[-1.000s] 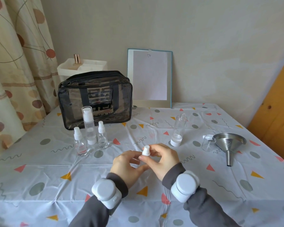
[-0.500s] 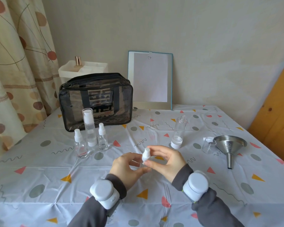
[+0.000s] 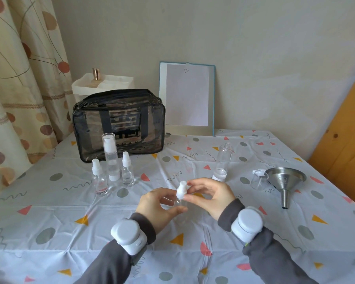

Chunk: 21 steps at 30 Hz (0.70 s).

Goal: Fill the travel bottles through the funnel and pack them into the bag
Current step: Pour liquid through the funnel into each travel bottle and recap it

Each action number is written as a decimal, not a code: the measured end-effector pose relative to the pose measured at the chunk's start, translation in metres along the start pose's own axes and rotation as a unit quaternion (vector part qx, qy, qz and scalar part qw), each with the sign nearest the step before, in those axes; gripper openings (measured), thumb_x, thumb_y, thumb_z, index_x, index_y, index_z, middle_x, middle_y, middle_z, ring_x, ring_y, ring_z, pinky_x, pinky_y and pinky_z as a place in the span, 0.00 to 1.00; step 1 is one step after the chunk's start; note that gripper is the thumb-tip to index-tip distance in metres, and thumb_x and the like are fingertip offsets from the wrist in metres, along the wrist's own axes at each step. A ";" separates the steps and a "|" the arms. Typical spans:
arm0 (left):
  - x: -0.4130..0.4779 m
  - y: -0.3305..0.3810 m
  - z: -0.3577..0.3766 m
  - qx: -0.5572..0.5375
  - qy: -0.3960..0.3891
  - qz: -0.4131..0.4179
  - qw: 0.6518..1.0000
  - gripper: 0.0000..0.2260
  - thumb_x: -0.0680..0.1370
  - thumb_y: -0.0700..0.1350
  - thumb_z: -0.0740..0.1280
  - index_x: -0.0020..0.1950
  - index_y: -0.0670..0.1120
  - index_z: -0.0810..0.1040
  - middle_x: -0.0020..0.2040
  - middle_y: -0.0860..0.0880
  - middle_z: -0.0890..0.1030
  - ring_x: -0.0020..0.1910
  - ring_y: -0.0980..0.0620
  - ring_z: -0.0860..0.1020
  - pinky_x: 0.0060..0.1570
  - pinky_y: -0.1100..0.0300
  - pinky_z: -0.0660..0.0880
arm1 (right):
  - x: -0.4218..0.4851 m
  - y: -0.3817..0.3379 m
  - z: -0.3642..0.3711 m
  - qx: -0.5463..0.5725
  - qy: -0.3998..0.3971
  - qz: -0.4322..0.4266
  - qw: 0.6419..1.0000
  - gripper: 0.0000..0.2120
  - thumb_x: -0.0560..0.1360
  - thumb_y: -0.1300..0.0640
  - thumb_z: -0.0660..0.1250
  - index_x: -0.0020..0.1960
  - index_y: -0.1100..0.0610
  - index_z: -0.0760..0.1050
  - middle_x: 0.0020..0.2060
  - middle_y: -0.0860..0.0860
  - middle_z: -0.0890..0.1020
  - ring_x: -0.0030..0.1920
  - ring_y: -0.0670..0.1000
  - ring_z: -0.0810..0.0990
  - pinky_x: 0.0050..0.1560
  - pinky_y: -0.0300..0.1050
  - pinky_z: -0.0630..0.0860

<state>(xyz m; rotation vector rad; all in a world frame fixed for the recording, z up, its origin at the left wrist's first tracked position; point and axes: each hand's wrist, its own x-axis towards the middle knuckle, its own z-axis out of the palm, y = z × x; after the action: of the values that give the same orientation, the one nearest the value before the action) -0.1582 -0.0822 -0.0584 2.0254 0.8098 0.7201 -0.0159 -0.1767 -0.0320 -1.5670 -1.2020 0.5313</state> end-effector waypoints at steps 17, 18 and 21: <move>-0.002 0.001 0.000 -0.002 0.002 -0.006 1.000 0.13 0.63 0.51 0.78 0.43 0.60 0.78 0.43 0.57 0.81 0.41 0.65 0.78 0.42 0.74 0.72 | -0.002 0.003 0.014 0.006 0.020 -0.006 1.000 0.15 0.65 0.56 0.77 0.48 0.44 0.78 0.44 0.45 0.84 0.49 0.40 0.80 0.55 0.35 0.73; -0.001 0.001 0.000 0.000 0.003 -0.005 1.000 0.13 0.63 0.51 0.78 0.42 0.61 0.77 0.42 0.58 0.81 0.41 0.66 0.78 0.41 0.75 0.71 | -0.003 0.003 0.011 0.009 0.024 -0.010 1.000 0.15 0.65 0.57 0.77 0.47 0.44 0.79 0.43 0.45 0.84 0.48 0.41 0.81 0.56 0.37 0.74; -0.001 0.001 0.001 0.000 0.001 -0.006 1.000 0.14 0.63 0.51 0.78 0.43 0.60 0.77 0.42 0.58 0.80 0.41 0.64 0.78 0.42 0.75 0.71 | -0.007 0.004 0.009 0.013 0.026 -0.020 0.999 0.13 0.66 0.58 0.75 0.46 0.44 0.79 0.42 0.45 0.85 0.48 0.41 0.81 0.57 0.41 0.75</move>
<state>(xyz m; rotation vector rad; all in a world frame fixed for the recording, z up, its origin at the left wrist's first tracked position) -0.1582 -0.0840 -0.0584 2.0179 0.8222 0.7170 -0.0239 -0.1781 -0.0407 -1.5229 -1.1801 0.4748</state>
